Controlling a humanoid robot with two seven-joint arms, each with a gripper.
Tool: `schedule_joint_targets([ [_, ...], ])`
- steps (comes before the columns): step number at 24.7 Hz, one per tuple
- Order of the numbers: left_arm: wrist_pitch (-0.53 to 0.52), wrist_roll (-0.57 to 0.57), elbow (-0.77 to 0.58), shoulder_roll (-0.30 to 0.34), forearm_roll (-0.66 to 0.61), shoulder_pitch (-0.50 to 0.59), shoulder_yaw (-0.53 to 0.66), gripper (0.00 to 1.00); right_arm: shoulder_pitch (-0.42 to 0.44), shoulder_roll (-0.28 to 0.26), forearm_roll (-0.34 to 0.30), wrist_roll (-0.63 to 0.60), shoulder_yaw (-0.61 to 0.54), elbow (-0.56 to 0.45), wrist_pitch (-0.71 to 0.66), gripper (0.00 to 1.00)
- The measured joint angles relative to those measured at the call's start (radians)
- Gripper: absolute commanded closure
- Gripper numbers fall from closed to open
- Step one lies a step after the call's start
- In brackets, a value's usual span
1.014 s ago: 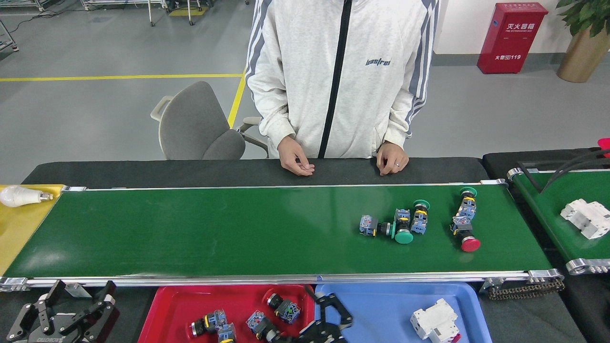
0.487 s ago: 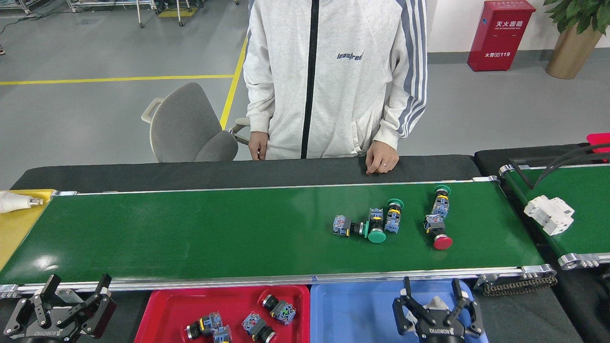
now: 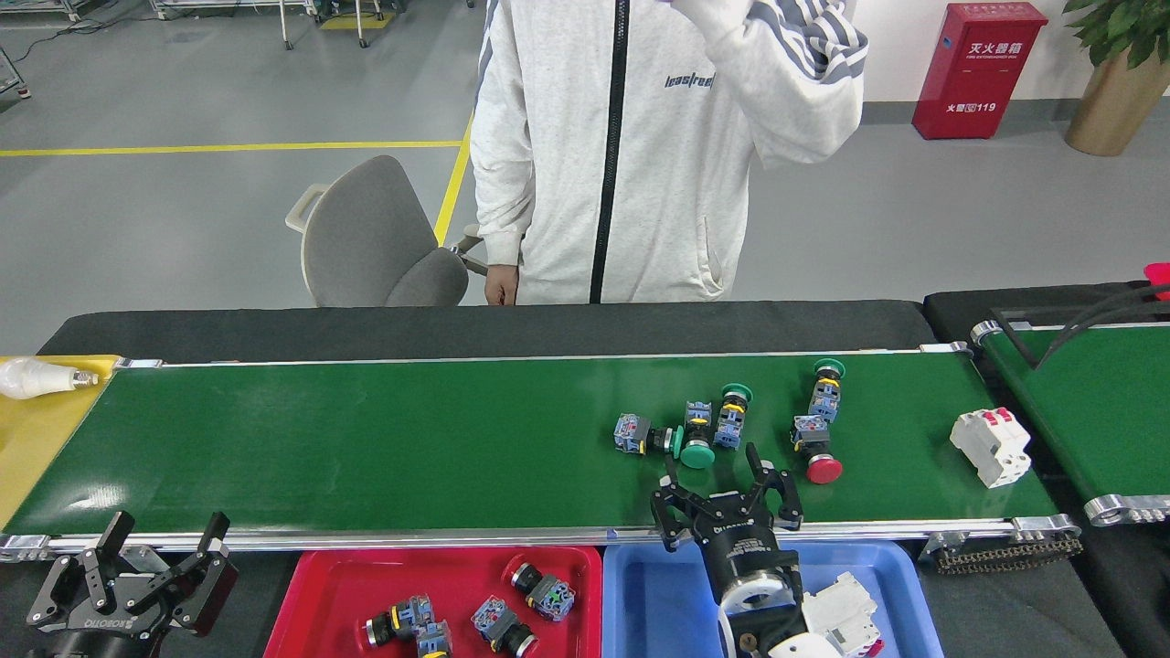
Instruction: Pick switch part from conveyor to tray
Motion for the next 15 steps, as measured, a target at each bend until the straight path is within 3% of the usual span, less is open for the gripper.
schedule_joint_targets([
  [5, 0.001, 0.002, 0.0, 0.004, 0.0, -0.015, -0.077, 0.0, -0.114, 0.056, -0.003, 0.003, 0.008, 0.168, -0.015, 0.0],
  [8, 0.001, 0.002, 0.0, 0.042, 0.0, -0.05, -0.165, 0.0, -0.175, 0.07, -0.03, 0.006, 0.01, 0.262, -0.024, 0.03],
  [9, 0.001, 0.002, 0.0, 0.048, 0.0, -0.064, -0.193, 0.0, -0.186, 0.07, -0.049, 0.006, 0.01, 0.28, -0.024, 0.14],
  [11, 0.0, 0.002, 0.0, 0.05, 0.0, -0.085, -0.251, 0.0, -0.198, 0.07, -0.063, 0.006, 0.015, 0.297, -0.025, 0.62],
  [12, -0.002, 0.002, 0.0, 0.05, 0.0, -0.09, -0.272, 0.0, -0.2, 0.07, -0.065, 0.006, 0.024, 0.299, -0.026, 0.82],
  [13, -0.002, 0.002, -0.001, 0.05, 0.0, -0.09, -0.285, 0.0, -0.201, 0.07, -0.066, 0.006, 0.037, 0.299, -0.027, 0.9],
  [15, -0.002, 0.002, -0.001, 0.05, 0.0, -0.09, -0.292, 0.0, -0.203, 0.07, -0.068, 0.006, 0.055, 0.299, -0.031, 0.97],
])
